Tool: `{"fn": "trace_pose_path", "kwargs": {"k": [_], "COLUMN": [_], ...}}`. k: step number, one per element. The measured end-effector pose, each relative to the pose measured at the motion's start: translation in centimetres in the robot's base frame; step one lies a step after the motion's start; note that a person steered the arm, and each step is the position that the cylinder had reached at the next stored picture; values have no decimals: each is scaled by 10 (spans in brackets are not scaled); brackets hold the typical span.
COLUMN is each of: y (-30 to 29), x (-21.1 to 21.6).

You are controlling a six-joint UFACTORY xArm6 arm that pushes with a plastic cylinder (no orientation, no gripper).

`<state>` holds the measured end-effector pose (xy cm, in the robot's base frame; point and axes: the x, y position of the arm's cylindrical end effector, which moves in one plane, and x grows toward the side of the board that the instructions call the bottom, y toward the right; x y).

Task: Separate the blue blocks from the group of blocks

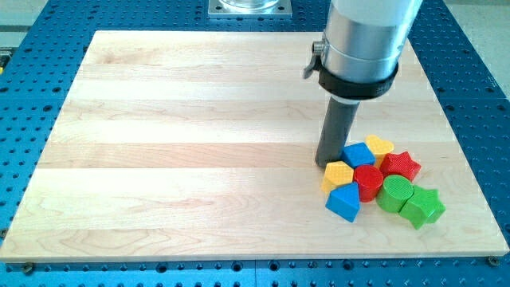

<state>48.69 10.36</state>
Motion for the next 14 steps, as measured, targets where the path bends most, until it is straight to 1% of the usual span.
{"fn": "trace_pose_path", "kwargs": {"k": [2, 3, 4, 5, 6, 7, 8, 9, 11, 12, 14], "y": [10, 50, 96, 159, 230, 241, 209, 182, 95, 79, -16], "x": [-27, -67, -86, -72, -15, 57, 116, 131, 123, 90, 80]}}
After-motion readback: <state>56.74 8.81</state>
